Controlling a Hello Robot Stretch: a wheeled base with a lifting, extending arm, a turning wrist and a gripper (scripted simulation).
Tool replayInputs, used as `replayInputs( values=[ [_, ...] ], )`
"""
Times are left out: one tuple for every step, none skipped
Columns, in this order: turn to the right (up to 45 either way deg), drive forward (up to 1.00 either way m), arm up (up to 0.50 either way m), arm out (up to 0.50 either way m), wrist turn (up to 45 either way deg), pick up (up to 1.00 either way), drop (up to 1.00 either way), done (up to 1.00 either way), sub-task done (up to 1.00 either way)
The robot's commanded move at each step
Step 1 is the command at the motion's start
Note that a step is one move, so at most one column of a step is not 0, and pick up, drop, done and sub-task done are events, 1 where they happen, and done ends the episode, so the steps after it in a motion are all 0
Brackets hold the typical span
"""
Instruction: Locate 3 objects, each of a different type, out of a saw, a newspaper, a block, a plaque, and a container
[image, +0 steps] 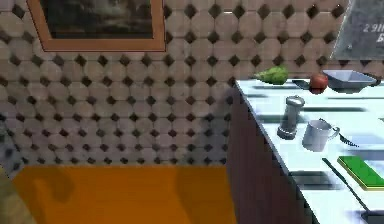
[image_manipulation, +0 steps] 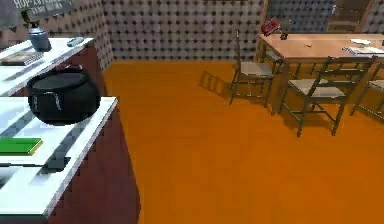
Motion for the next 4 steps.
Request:
replayInputs(
  values=[
    [-45.0,0.0,0.0,0.0,0.0,0.0,0.0,0.0,0.0],
    [-45.0,0.0,0.0,0.0,0.0,0.0,0.0,0.0,0.0],
    [-45.0,0.0,0.0,0.0,0.0,0.0,0.0,0.0,0.0],
    [-36.0,0.0,0.0,0.0,0.0,0.0,0.0,0.0,0.0]
  ],
)
